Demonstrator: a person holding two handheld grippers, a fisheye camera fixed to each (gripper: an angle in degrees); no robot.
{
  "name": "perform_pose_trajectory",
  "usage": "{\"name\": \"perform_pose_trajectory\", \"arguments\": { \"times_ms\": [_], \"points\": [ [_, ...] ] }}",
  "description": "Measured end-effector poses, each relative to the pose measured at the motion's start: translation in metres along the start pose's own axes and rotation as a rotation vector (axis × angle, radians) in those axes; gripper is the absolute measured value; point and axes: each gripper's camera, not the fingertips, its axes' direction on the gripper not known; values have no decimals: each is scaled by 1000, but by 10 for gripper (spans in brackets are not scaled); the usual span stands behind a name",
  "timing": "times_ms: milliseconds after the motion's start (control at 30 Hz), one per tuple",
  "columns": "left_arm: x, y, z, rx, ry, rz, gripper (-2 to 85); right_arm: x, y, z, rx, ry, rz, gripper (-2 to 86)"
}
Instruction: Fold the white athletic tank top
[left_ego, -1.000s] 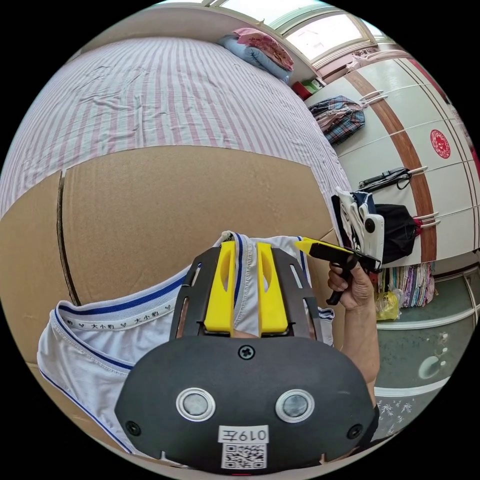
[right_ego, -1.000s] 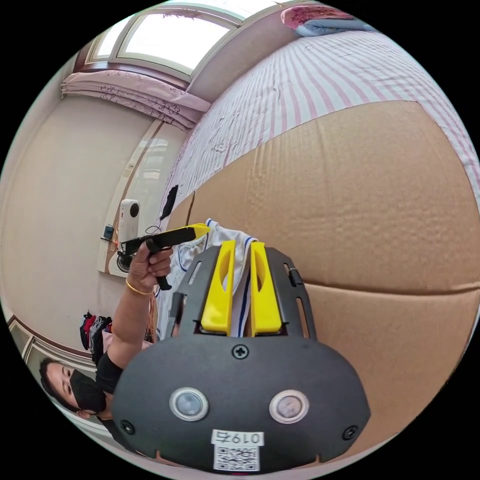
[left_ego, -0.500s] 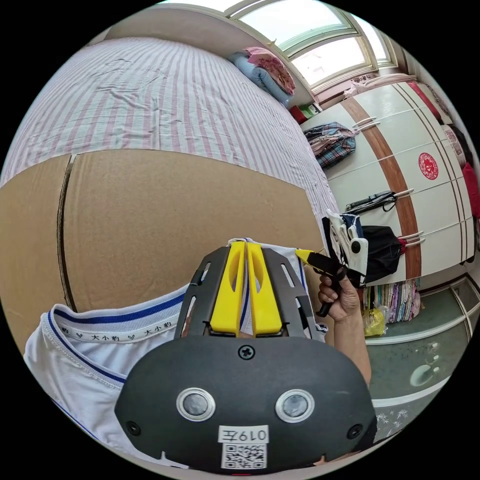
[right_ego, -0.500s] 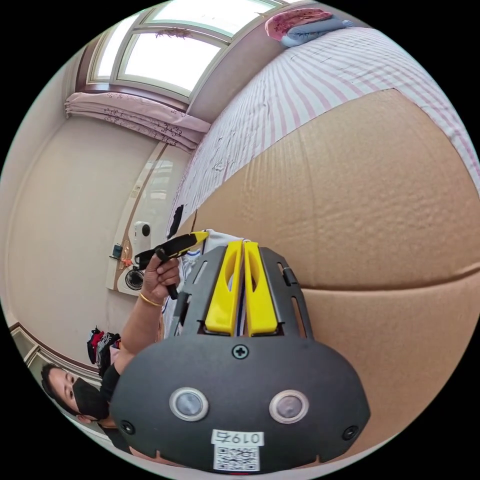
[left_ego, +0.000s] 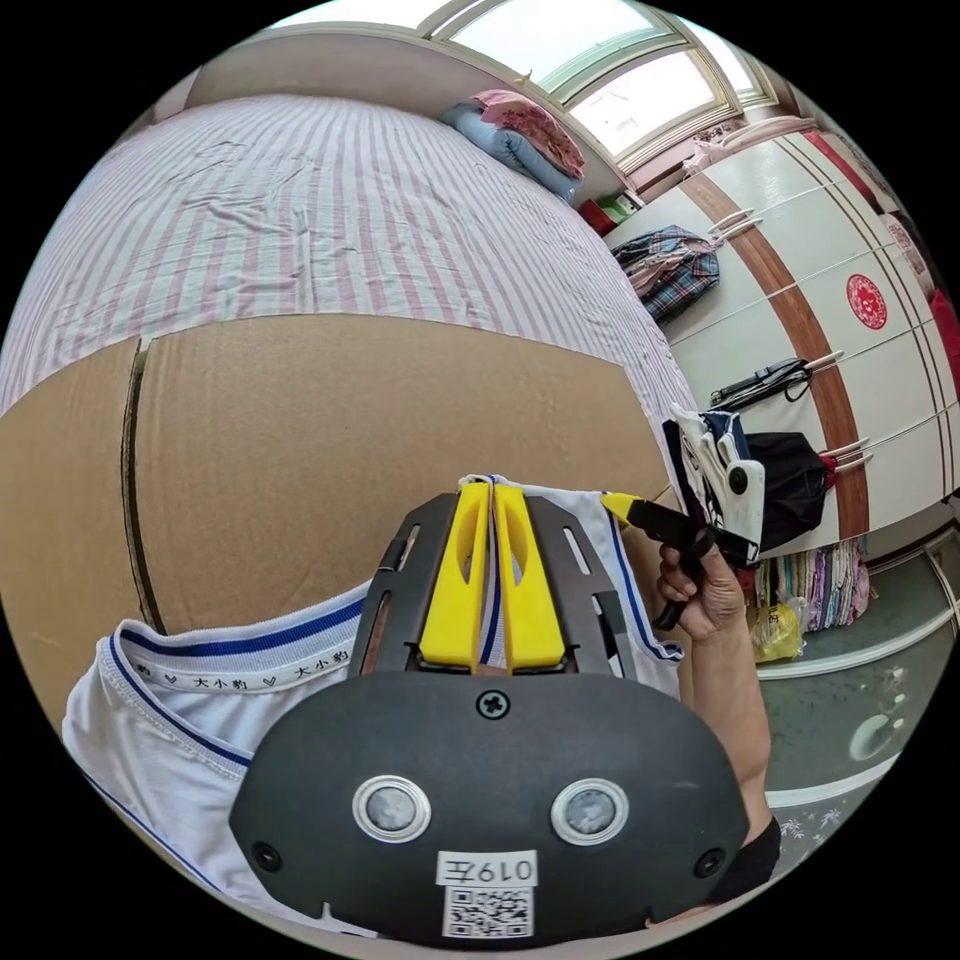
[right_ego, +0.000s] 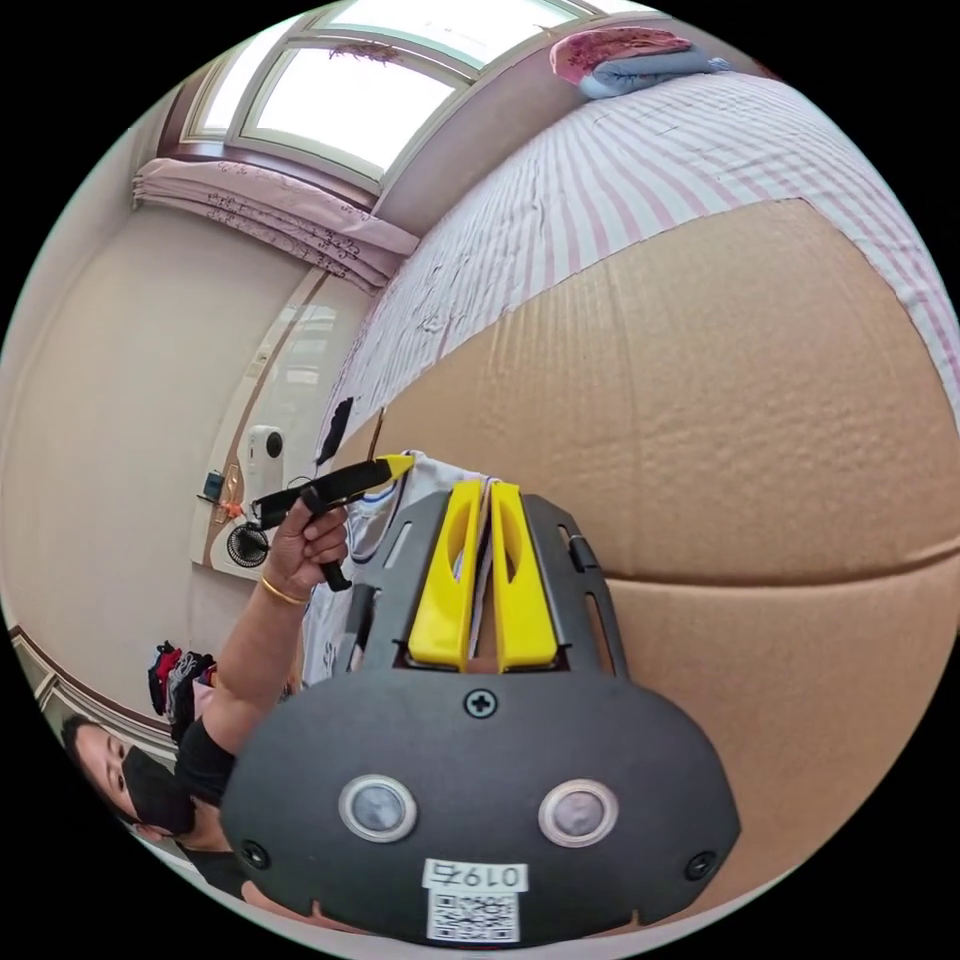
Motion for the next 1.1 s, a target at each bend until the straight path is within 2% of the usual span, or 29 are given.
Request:
{"name": "perform_pose_trajectory", "arguments": {
  "times_ms": [200, 300, 433, 533, 933, 1100],
  "points": [
    [13, -1, -1, -23, 5, -2, 16, -26, -15, -49, 52, 3, -33, 40],
    [22, -2, -3, -38, -6, 1, 16, -67, -21, -71, 23, 26, -164, 13],
    [36, -6, -7, -60, -18, 4, 15, -120, -24, -51, -268, -4, -338, -3],
    [47, -8, -12, -72, -38, 16, 14, -124, -23, -30, -420, 152, -350, -6],
    [70, -15, -34, -121, -172, 71, 12, -63, -60, -93, -325, 18, -191, -7],
    [73, -10, -60, -60, -133, 90, 8, -66, -70, -119, -301, 12, -204, -5]
  ]
}}
